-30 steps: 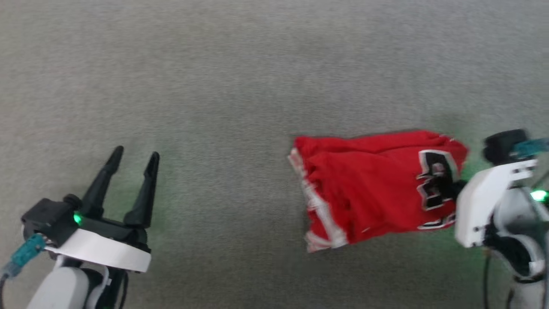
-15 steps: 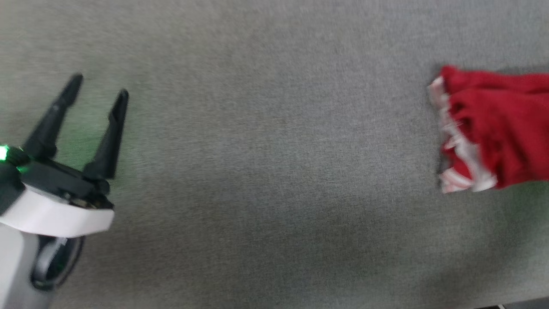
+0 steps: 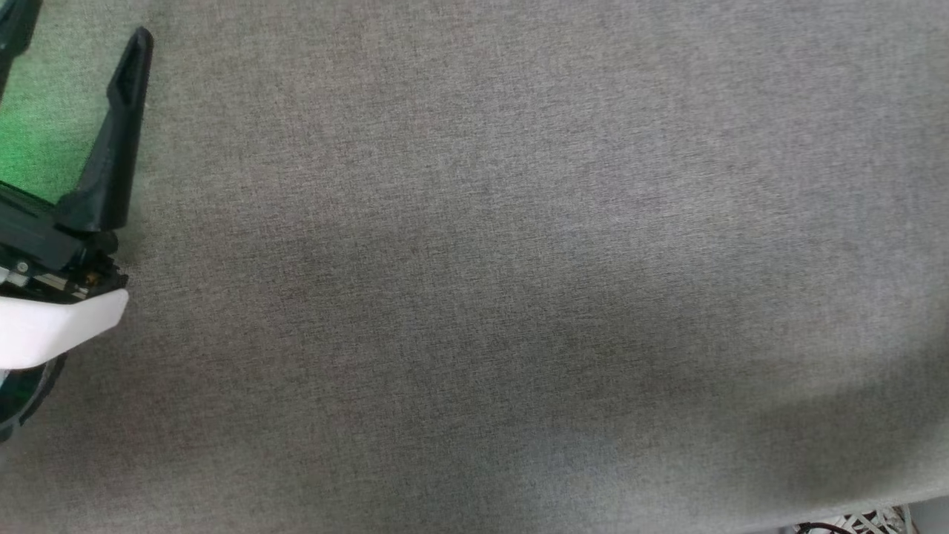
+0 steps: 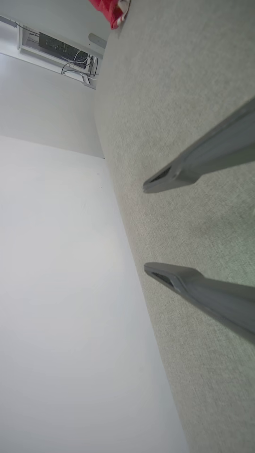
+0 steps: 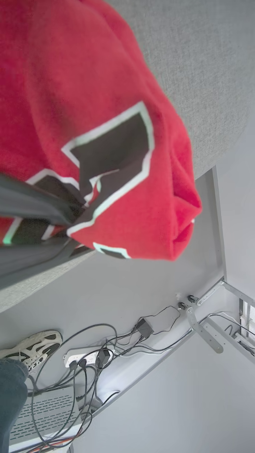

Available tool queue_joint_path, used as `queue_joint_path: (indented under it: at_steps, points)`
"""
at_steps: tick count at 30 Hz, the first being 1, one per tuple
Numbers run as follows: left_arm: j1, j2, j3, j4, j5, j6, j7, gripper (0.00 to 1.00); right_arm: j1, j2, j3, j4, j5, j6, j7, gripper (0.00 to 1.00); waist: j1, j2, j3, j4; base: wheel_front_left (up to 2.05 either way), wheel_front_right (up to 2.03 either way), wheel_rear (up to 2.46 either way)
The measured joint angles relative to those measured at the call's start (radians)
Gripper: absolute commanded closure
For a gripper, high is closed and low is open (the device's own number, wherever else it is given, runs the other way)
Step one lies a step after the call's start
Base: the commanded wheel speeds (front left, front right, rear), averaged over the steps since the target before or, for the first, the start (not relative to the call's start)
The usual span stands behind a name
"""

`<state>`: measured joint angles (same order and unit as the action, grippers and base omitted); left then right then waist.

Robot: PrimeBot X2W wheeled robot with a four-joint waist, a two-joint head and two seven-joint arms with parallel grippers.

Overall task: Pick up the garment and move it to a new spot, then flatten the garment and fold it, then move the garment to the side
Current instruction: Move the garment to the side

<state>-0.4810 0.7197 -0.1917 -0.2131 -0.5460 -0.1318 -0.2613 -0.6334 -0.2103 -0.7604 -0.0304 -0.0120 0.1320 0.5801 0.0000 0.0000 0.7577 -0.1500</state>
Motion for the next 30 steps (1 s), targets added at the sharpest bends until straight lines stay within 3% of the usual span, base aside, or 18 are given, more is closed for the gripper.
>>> queue_joint_path:
  at_steps: [5,6,7,16,24,30]
  points:
    - [-0.004,-0.001,0.001,-0.001,-0.009,0.0,0.0,0.0,-0.057,-0.016,-0.008,0.103,-0.074,0.0,-0.082,1.0,0.0,0.0,0.004,0.007,0.0,0.0,0.0]
    - [-0.004,-0.004,-0.001,0.002,-0.009,0.0,0.0,0.0,-0.061,-0.02,-0.005,0.123,-0.078,0.0,-0.1,0.55,0.0,0.0,-0.001,0.008,0.0,0.0,0.0]
    - [-0.004,-0.011,-0.002,0.007,-0.009,0.0,0.0,0.0,-0.062,-0.025,0.001,0.143,-0.085,0.0,-0.116,0.0,0.0,0.0,-0.007,0.009,0.0,0.0,0.0]
    - [0.069,-0.106,-0.009,0.097,-0.009,0.0,0.0,0.0,0.051,-0.107,0.165,0.232,-0.089,0.0,-0.191,0.0,0.0,0.0,-0.135,0.024,0.0,0.0,0.0]
    - [0.209,-0.194,-0.02,0.232,-0.007,0.0,0.0,0.0,0.2,-0.051,0.441,0.224,0.023,0.0,-0.261,0.0,0.0,0.0,-0.317,0.051,0.0,0.0,0.0]
    - [0.318,-0.254,-0.014,0.331,0.001,0.0,0.0,0.0,0.293,-0.023,0.619,0.275,0.095,0.0,-0.4,0.0,0.0001,0.0,-0.459,0.081,0.0,0.0,0.0]
